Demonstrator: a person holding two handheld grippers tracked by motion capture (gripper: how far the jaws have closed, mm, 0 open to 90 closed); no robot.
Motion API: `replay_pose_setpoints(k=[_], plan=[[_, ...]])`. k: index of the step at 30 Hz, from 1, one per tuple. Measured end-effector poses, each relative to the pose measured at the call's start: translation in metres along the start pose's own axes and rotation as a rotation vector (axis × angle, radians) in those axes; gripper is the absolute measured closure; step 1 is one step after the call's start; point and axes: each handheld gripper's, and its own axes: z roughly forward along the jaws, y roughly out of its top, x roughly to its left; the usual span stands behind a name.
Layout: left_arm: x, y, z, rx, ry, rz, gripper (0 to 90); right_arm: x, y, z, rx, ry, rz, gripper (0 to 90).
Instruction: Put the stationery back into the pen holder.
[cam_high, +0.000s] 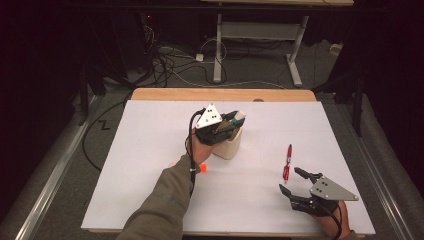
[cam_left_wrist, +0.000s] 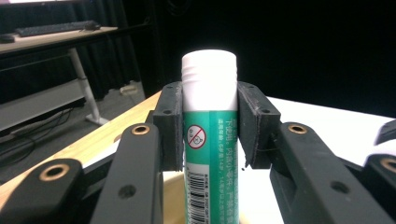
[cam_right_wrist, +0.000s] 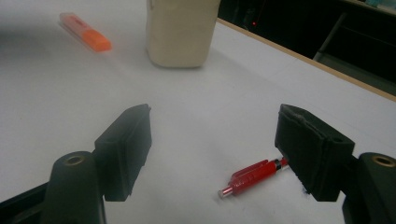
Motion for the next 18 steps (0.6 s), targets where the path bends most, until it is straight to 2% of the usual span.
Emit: replay_pose_setpoints(k=[6,11,18], plan=[[0.005,-0.008,0.005,0.018,0.015,-0.015,62.8,0.001,0.0,0.0,0.006,0.003,-0.007,27.8],[0.006,-0.012,0.004,0.023,0.007,-0.027,62.8,0.001,0.0,0.0,0.006,0.004,-0.008,27.8],[0.005,-0.018,0.0,0.062,0.009,-0.015,62.6,0.001,-0.001,0.001,0.006,0.008,-0.007,27.8]])
